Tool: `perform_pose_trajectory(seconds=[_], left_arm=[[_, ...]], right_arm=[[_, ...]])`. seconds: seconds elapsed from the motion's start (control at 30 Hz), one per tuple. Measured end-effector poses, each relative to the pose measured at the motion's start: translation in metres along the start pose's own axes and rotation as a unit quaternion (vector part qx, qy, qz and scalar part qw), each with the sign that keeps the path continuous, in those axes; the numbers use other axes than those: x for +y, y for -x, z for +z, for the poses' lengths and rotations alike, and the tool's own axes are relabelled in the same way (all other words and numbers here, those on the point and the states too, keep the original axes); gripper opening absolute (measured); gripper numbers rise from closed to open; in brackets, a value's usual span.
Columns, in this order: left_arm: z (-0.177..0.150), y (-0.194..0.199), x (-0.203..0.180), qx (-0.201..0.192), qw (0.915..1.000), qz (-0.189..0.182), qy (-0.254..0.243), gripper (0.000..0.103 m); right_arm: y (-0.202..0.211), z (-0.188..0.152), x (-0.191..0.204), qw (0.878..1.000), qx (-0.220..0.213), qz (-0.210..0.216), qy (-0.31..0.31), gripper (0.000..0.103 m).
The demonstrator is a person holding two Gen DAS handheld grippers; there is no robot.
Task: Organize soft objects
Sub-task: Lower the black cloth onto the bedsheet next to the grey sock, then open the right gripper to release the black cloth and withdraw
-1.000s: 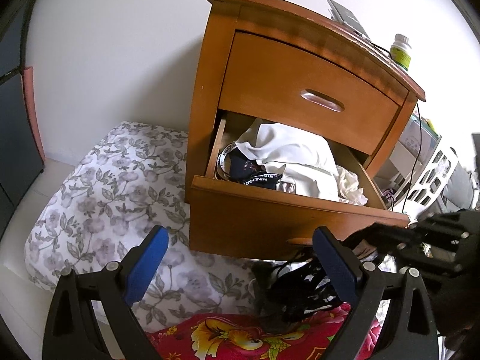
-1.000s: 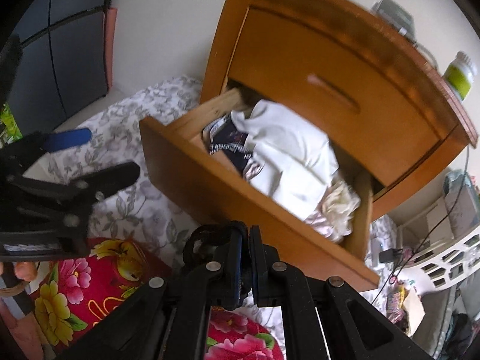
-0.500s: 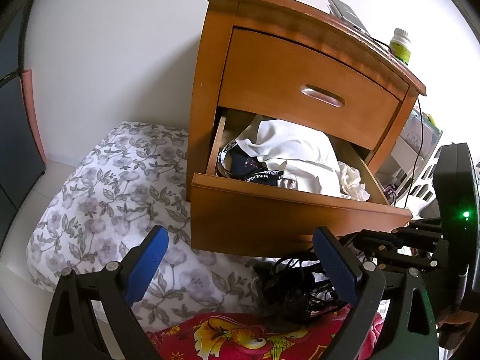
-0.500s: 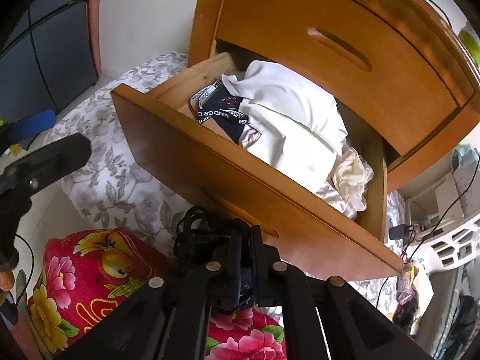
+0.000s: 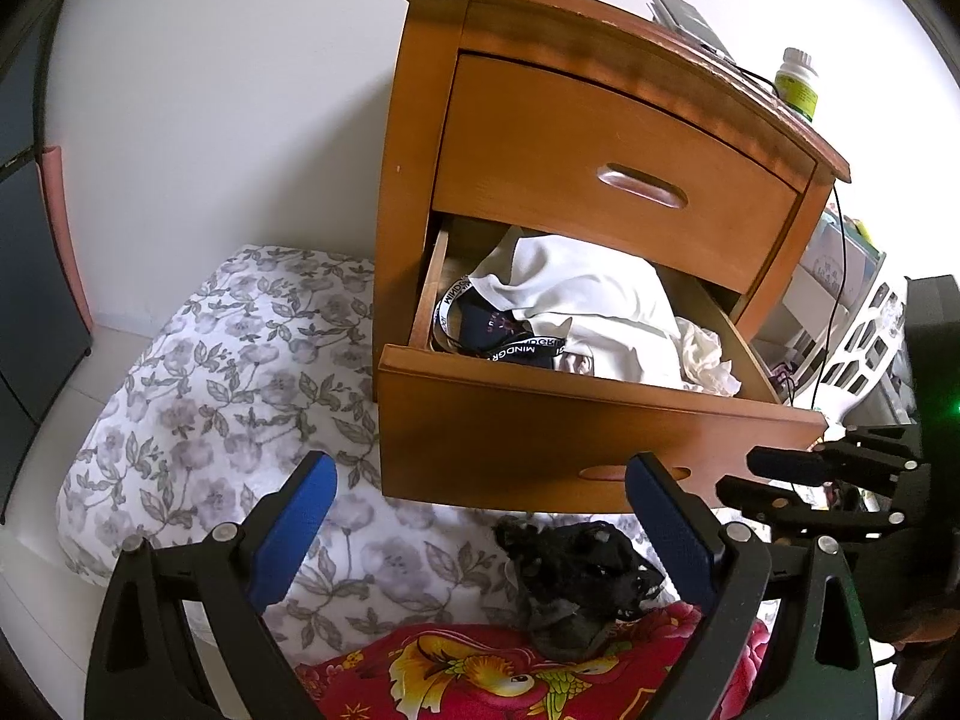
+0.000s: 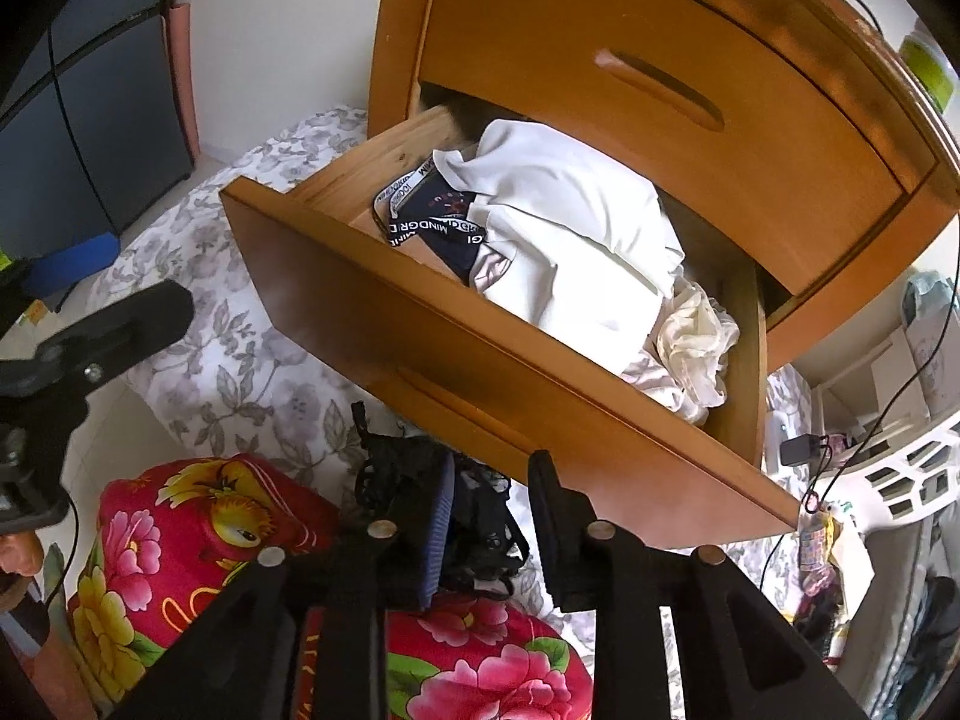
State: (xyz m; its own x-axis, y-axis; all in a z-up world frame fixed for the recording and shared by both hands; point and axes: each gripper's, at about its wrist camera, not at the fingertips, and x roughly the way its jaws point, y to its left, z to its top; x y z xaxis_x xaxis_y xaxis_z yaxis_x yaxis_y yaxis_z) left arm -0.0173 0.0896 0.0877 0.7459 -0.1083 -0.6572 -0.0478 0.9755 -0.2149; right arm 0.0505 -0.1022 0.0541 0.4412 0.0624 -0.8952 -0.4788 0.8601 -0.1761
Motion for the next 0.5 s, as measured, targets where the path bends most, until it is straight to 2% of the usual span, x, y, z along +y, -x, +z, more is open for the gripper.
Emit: perform_pose_trajectory(seconds=[0.27,0.3,0.33,0.4,0.5], left_arm=[[0.001,-0.001,-0.001,0.002,1.0000,0.003,-0.004,0.097],[0.001,-0.001,-0.001,0.002,1.0000,0.003,-0.004,0.097],[0.001,-0.001,-0.001,0.003,1.0000,0.004,-0.005,0.097],[0.001,-0.002,-0.002,0.004,0.9999,0.007,-0.007,0.097],[0.000,-0.002,-0.004,0.006,0.9998,0.013,-0.011,0.097]], right_arm=[[0.032,0.003,-0.024,0.998,-0.039,-0.003,-0.038,0.030],[0.036,0.003,-0.027,0.998,-0.045,-0.004,-0.044,0.037],[0.041,0.003,-0.030,0.997,-0.052,-0.006,-0.051,0.055],[0.048,0.003,-0.035,0.996,-0.068,-0.011,-0.064,0.071],[0.052,0.001,-0.043,0.993,-0.081,-0.006,-0.086,0.074]])
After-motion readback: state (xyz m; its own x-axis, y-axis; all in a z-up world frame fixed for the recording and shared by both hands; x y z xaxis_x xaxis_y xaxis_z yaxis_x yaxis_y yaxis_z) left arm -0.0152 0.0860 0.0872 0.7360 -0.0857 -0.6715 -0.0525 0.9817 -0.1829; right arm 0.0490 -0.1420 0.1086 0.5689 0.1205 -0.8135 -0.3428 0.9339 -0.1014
